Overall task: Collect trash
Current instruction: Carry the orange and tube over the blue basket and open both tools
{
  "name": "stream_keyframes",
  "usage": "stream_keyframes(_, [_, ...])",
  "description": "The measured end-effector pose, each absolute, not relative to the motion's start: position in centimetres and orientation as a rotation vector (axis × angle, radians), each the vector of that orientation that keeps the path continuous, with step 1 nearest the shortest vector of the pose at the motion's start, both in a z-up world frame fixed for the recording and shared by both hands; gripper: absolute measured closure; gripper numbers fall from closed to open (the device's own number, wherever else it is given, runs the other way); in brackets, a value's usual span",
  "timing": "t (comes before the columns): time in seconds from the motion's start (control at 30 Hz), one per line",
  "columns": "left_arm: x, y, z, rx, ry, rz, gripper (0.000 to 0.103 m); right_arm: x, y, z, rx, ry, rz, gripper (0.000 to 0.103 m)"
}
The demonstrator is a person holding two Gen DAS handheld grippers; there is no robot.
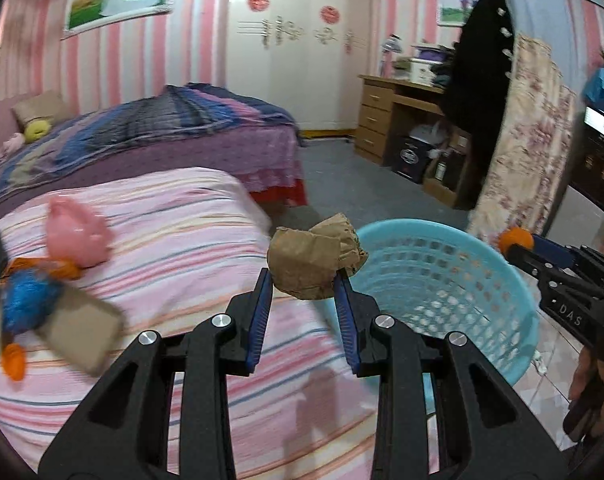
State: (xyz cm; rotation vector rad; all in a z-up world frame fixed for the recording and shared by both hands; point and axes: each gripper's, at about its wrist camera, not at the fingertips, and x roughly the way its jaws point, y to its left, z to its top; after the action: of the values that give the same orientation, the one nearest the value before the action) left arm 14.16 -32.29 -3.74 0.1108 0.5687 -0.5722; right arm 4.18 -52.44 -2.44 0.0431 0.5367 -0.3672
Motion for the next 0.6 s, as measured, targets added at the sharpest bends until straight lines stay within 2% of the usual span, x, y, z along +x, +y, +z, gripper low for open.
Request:
stream_keyframes(0.2, [14.4, -36.1, -5.9, 0.15, 0.604, -0.604, 0.073, 3.5, -54.8, -2.8, 0.08, 0.545, -0.4, 0.066])
stream_keyframes(0.5, [15.3, -38.2, -5.7, 0.15, 0.621, -0.63, 0.072, 3.4, -55.4, -3.1, 0.09, 0.554, -0.412, 0.066])
stream_keyframes(0.53, [15.3, -38.3, -5.6, 0.153, 0.618, -0.629, 0.068, 3.4, -55.3, -3.1, 0.089, 0.554, -0.412, 0.066])
stream_keyframes(0.57, [15.2, -38.2, -5.6, 0.161, 0.618, -0.623, 0.052, 3.4, -55.3, -3.1, 0.09, 0.555, -0.412, 0.066])
stream_keyframes(0.6, [15.1, -38.0, -5.5, 0.166, 0.615, -0.615, 0.043, 3.4, -55.3, -3.1, 0.09, 0.554, -0.412, 0.066])
